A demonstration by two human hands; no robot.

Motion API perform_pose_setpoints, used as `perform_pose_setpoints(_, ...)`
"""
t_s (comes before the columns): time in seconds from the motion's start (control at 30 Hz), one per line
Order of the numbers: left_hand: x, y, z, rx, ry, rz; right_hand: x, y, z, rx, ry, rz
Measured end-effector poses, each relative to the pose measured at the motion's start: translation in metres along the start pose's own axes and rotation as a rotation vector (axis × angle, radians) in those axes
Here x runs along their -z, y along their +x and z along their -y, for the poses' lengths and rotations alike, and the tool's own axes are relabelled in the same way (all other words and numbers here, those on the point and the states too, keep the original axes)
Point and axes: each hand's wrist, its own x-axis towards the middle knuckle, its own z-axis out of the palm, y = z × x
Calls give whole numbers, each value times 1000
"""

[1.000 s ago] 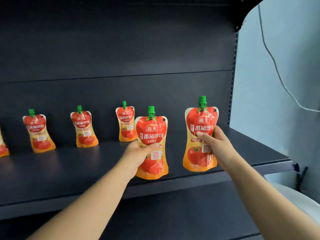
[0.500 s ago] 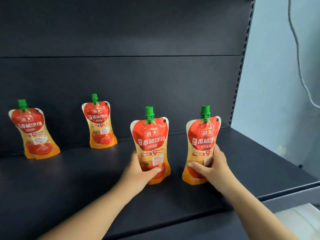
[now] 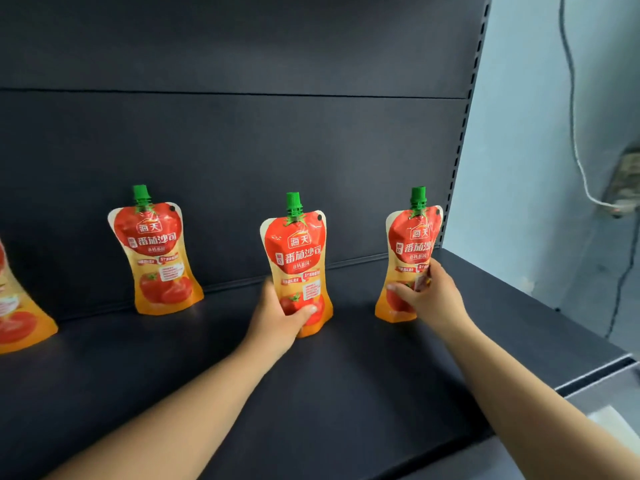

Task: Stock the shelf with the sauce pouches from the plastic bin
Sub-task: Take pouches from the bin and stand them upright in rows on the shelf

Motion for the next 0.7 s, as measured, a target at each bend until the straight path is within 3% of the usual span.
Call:
perform_pose_setpoints(0.17,-11,35,4,-31,6,-76,-16,36,-12,-54,9,-101)
perform_pose_setpoints(0.47,-16,84,14,-34,-31,-48,-37,90,-24,-87,64,-183)
perform_pose_setpoints(0.7,-15,101,23,-47,-86,2,-50,114,-33,-81,99,-57)
